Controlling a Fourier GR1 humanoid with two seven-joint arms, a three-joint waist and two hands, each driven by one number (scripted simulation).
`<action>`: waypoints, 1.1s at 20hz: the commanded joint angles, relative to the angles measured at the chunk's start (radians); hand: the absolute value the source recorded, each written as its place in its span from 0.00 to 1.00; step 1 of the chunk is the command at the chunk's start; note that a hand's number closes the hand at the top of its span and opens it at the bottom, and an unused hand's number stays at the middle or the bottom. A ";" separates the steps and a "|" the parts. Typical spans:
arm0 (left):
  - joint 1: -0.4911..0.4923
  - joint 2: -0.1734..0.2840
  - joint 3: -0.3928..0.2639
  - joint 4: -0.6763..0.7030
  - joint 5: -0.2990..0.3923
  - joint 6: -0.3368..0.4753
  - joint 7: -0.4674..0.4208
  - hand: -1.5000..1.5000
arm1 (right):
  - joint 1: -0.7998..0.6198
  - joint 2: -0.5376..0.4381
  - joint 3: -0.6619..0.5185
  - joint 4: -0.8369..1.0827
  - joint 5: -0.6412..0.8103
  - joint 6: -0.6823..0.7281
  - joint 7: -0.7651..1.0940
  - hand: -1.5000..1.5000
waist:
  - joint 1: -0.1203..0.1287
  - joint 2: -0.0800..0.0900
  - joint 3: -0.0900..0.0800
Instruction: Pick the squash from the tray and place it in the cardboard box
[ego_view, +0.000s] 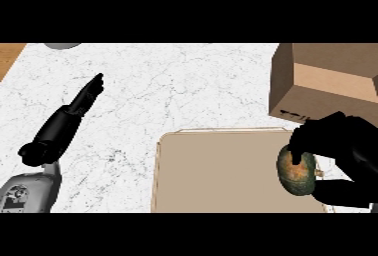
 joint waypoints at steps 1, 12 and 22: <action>0.004 -0.022 -0.017 0.014 -0.019 0.017 -0.001 0.50 | -0.127 0.053 -0.185 0.073 -0.108 0.028 0.155 1.00 | 0.008 0.005 0.000; -0.005 -0.008 -0.008 0.011 -0.019 -0.009 -0.032 0.50 | -0.517 -0.187 -0.374 0.652 -0.082 -0.057 0.152 1.00 | 0.032 0.012 0.001; -0.047 -0.028 -0.020 0.048 -0.034 -0.001 -0.023 0.50 | -0.599 -0.382 -0.190 1.110 0.115 -0.002 -0.014 1.00 | 0.045 0.019 0.001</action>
